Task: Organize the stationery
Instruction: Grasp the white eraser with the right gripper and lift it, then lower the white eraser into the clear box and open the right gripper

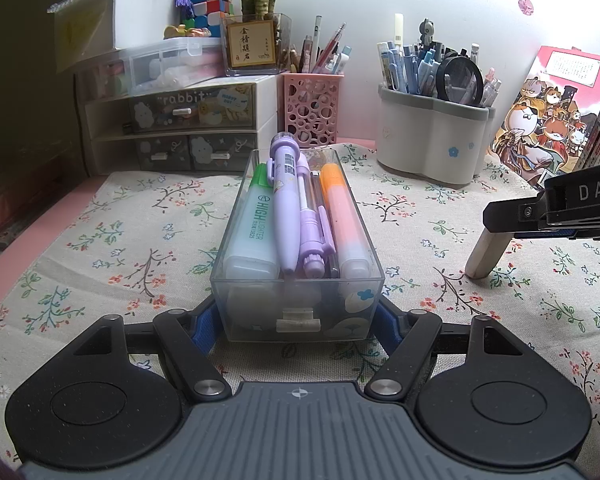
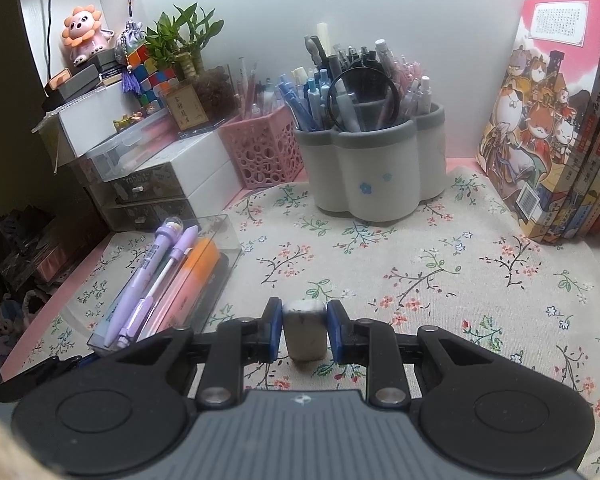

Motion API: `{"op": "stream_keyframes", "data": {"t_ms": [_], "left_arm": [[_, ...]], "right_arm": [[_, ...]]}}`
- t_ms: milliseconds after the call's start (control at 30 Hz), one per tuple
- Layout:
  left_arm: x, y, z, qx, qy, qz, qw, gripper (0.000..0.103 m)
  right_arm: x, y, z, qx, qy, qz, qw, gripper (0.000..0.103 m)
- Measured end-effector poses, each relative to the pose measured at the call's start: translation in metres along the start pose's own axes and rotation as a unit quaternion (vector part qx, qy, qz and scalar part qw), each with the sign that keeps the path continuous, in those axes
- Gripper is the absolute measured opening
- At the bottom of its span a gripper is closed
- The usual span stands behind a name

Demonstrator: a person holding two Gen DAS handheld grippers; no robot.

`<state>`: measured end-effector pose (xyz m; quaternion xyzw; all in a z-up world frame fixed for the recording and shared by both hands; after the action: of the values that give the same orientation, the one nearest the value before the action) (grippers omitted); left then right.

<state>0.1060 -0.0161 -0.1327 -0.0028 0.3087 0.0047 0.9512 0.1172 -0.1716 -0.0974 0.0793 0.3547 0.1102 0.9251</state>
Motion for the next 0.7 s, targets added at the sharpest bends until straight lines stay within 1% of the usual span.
{"op": "stream_keyframes", "data": {"t_ms": [200, 400, 467, 533, 700], "left_arm": [[0.0, 0.0, 0.0, 0.0, 0.0, 0.0, 1.0, 0.073], [0.0, 0.0, 0.0, 0.0, 0.0, 0.0, 1.0, 0.073], [0.0, 0.0, 0.0, 0.0, 0.0, 0.0, 1.0, 0.073], [0.0, 0.0, 0.0, 0.0, 0.0, 0.0, 1.0, 0.073], [0.0, 0.0, 0.0, 0.0, 0.0, 0.0, 1.0, 0.073]], "right_arm": [[-0.003, -0.002, -0.004, 0.015, -0.003, 0.005, 1.0, 0.026], [-0.005, -0.003, -0.003, 0.023, 0.007, -0.001, 1.0, 0.026], [-0.004, -0.005, -0.001, 0.038, 0.014, 0.0, 0.999, 0.026], [-0.002, -0.006, 0.003, 0.061, 0.024, 0.01, 0.998, 0.026], [0.004, -0.001, 0.012, 0.078, 0.032, 0.016, 0.996, 0.026]]}}
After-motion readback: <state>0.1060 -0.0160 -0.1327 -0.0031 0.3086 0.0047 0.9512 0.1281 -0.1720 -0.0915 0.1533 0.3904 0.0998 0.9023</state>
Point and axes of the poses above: each gripper's, at about its wrist camera, not at the fingertips, and x roughly the way its jaws point, y to its left, z to its top, the point moved 7 cm from there along x, roughly the way its jaws point, and after that the axes turned 2 degrees about -z, right-handed, at the moved point
